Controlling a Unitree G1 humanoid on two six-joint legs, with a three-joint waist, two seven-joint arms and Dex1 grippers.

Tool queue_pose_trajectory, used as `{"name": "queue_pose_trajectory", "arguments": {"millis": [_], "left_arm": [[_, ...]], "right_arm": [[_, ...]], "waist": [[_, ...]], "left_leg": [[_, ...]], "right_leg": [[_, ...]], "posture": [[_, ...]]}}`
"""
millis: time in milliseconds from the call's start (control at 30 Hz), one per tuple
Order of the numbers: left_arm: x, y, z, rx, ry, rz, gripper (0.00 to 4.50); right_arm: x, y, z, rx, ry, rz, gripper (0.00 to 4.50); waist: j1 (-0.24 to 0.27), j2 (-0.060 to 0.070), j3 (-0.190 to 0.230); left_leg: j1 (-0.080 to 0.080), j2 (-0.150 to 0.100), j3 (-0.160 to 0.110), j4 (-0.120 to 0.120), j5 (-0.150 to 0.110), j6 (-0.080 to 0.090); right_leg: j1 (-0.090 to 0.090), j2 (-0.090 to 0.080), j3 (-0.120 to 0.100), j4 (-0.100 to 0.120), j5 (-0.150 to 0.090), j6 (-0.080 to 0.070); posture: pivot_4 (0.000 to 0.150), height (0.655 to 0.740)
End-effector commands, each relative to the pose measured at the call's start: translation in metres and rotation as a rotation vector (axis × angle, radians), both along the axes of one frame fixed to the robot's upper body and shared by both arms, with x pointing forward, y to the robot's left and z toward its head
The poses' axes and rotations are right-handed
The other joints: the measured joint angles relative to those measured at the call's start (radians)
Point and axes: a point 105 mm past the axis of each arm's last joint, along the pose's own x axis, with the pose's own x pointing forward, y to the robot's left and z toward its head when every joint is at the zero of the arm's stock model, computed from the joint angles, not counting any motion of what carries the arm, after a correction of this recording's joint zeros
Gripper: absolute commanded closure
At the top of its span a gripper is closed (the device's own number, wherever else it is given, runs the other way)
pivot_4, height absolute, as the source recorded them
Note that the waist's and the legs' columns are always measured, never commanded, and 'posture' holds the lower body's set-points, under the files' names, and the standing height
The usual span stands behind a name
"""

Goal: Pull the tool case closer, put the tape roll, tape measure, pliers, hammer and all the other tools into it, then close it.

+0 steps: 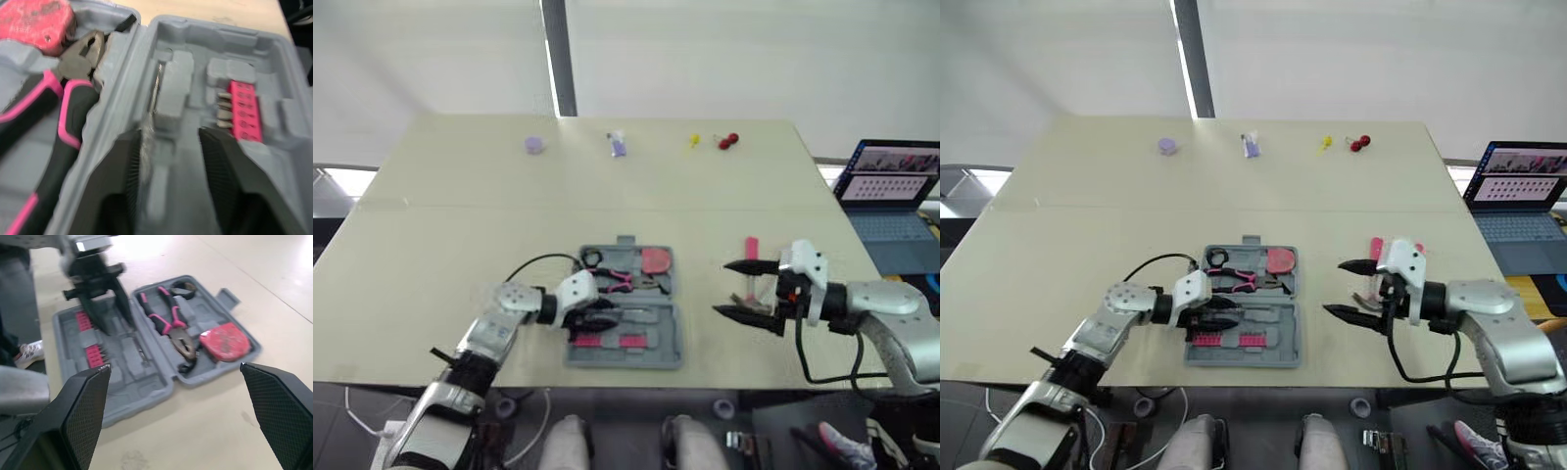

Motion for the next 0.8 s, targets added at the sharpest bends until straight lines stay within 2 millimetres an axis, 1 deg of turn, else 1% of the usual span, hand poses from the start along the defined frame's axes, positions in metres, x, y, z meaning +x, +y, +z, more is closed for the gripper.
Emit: {"name": "queue_pose_trajectory", "arguments": {"millis": [33, 67, 100, 200, 233, 300, 400, 467, 533, 600, 700, 800], "left_arm": [[-0.003, 0.04, 0.051, -0.15, -0.008, 0.16, 0.86], [-0.005, 0.045, 0.055, -0.164, -0.005, 0.184, 0.52], [-0.003, 0.056, 0.062, -0.191, -0.019, 0.249, 0.02], [0.0, 0.097, 0.078, -0.243, -0.076, 0.464, 0.02], [0.0, 0.107, 0.081, -0.257, -0.088, 0.521, 0.02], [0.001, 0.136, 0.087, -0.294, -0.13, 0.67, 0.02], [-0.003, 0.173, 0.092, -0.323, -0.2, 0.87, 0.02], [-0.011, 0.207, 0.09, -0.316, -0.249, 1.032, 0.02], [-0.023, 0.235, 0.082, -0.302, -0.269, 1.193, 0.02], [-0.035, 0.252, 0.073, -0.283, -0.282, 1.315, 0.02], [-0.055, 0.284, 0.059, -0.264, -0.304, 1.515, 0.02], [-0.066, 0.303, 0.049, -0.256, -0.315, 1.64, 0.02]], "right_arm": [[0.014, -0.04, 0.007, 0.092, 0.003, -0.185, 0.0], [0.015, -0.045, 0.006, 0.1, 0.006, -0.206, 0.0], [0.018, -0.055, 0.006, 0.123, 0.007, -0.254, 0.0], [0.028, -0.084, -0.001, 0.171, -0.006, -0.416, 0.0], [0.031, -0.092, -0.003, 0.185, -0.012, -0.46, 0.0], [0.035, -0.109, -0.009, 0.206, -0.028, -0.557, 0.0], [0.036, -0.131, -0.018, 0.219, -0.046, -0.675, 0.0], [0.037, -0.145, -0.022, 0.239, -0.073, -0.77, 0.0], [0.038, -0.161, -0.026, 0.242, -0.111, -0.874, 0.0], [0.038, -0.174, -0.033, 0.226, -0.132, -0.952, 0.0], [0.037, -0.192, -0.041, 0.212, -0.172, -1.082, 0.0], [0.036, -0.209, -0.045, 0.226, -0.207, -1.207, 0.0]], "waist": [[0.004, 0.001, 0.003], [0.006, 0.001, 0.004], [0.006, 0.002, 0.004], [0.001, 0.002, 0.004], [0.001, 0.002, 0.004], [0.002, 0.002, 0.004], [0.002, 0.002, 0.004], [0.0, 0.002, 0.004], [-0.004, 0.002, 0.004], [-0.005, 0.002, 0.004], [-0.006, 0.002, 0.004], [-0.007, 0.002, 0.004]], "left_leg": [[0.0, 0.0, 0.0, 0.0, 0.0, 0.0], [0.0, 0.0, 0.0, 0.0, 0.0, 0.0], [-0.001, 0.0, 0.0, 0.0, 0.0, 0.0], [0.0, -0.001, 0.001, 0.0, -0.001, -0.002], [0.0, -0.001, 0.001, 0.0, -0.002, -0.004], [0.0, 0.0, 0.001, -0.001, -0.003, -0.006], [0.0, -0.001, 0.001, -0.001, -0.003, -0.007], [0.0, -0.001, 0.002, -0.002, -0.004, -0.007], [0.0, 0.0, 0.002, -0.003, -0.004, -0.007], [0.001, -0.001, 0.002, -0.005, -0.004, -0.007], [0.001, -0.001, 0.003, -0.007, -0.003, -0.008], [0.001, -0.001, 0.003, -0.009, -0.002, -0.009]], "right_leg": [[-0.001, 0.0, 0.0, 0.001, 0.0, 0.0], [-0.001, 0.0, 0.0, 0.001, 0.0, -0.001], [-0.001, -0.001, 0.0, 0.001, 0.0, -0.001], [0.0, -0.001, 0.001, -0.001, 0.0, 0.0], [0.0, -0.001, 0.002, -0.001, 0.0, 0.0], [-0.001, -0.001, 0.001, -0.001, 0.0, 0.0], [-0.001, -0.001, 0.001, -0.001, 0.0, 0.0], [-0.001, -0.002, 0.002, -0.002, 0.0, 0.0], [-0.001, -0.002, 0.002, -0.002, 0.0, 0.0], [-0.002, -0.002, 0.002, -0.002, 0.0, 0.0], [-0.002, -0.002, 0.002, -0.004, 0.0, 0.0], [-0.002, -0.002, 0.002, -0.004, 0.0, 0.0]], "posture": [[0.15, 0.74], [0.15, 0.74], [0.15, 0.74], [0.15, 0.74], [0.15, 0.74], [0.15, 0.74], [0.15, 0.74], [0.15, 0.74], [0.15, 0.74], [0.15, 0.74], [0.15, 0.74], [0.15, 0.74]]}}
